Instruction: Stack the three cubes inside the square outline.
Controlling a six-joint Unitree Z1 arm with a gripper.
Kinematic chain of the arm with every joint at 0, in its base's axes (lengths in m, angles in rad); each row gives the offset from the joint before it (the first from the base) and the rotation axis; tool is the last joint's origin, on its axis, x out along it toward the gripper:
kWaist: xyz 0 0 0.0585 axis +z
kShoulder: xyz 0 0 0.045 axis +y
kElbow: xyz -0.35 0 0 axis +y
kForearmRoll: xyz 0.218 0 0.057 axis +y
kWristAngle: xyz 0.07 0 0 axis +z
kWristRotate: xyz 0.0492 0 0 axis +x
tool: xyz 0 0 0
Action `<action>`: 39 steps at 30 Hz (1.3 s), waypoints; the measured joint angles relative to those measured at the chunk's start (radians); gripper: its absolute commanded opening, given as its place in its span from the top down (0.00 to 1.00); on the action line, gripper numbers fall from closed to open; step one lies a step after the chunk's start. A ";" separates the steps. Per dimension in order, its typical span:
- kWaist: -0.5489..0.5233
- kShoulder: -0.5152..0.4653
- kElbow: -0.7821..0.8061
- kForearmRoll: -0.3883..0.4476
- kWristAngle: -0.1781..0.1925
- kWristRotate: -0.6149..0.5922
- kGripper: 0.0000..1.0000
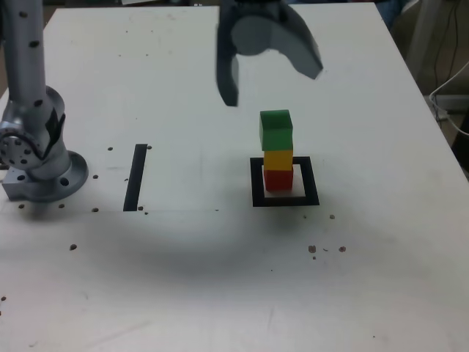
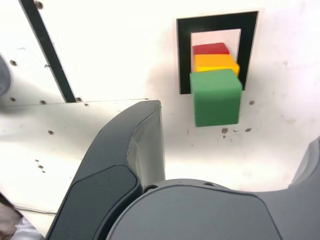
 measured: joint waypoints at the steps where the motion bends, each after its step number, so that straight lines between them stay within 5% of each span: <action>1: 0.002 -0.020 0.008 0.004 0.002 0.003 0.00; 9: 0.006 -0.161 0.149 0.008 0.047 0.019 0.00; 15: 0.007 -0.209 0.315 -0.013 0.035 0.023 0.00; 24: 0.007 -0.249 0.590 -0.191 0.050 0.037 0.00; 32: 0.007 -0.272 0.778 -0.314 -0.007 0.038 0.00; 39: 0.007 -0.301 0.835 -0.326 0.001 0.038 0.00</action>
